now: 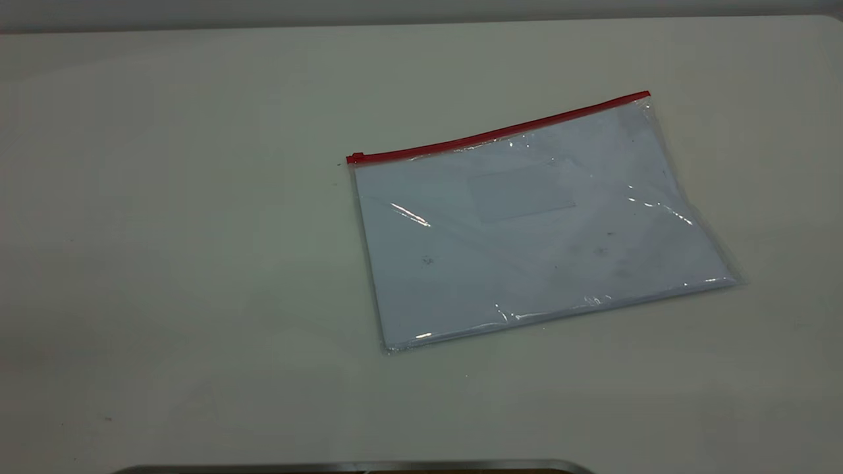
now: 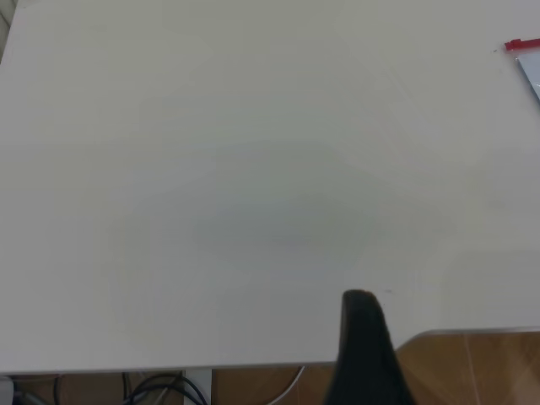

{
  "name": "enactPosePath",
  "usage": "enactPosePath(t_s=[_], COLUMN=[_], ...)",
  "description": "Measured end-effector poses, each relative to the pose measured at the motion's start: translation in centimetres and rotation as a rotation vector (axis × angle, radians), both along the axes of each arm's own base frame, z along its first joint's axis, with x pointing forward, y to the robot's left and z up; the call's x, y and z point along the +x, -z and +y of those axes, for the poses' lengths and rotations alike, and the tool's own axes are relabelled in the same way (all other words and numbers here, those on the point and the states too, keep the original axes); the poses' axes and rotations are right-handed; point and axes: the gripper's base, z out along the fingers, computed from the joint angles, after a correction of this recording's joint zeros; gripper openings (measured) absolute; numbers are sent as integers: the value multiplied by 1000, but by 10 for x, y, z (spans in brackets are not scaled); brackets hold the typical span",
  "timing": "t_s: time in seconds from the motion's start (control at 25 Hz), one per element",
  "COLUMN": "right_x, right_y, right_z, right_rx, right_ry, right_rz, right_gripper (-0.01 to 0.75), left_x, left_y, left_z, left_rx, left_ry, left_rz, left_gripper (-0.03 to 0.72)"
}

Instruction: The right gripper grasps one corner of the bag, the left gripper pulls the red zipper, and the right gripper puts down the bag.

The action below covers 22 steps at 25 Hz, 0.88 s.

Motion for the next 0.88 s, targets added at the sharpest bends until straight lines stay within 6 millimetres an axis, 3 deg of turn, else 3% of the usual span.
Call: enactPosePath(t_s=[0.36,0.88], right_x=[-2,-1], right_y=[0,0], right_z=[-3,-11], right_rx=[-2,36], right_ry=[-88,28], right_rz=[3,9], right_gripper=[578,549], left_x=[0,0], left_y=[0,0], left_z=[0,0], left_rx=[0,2], left_ry=[0,1], left_rz=[0,0], left_gripper=[580,580])
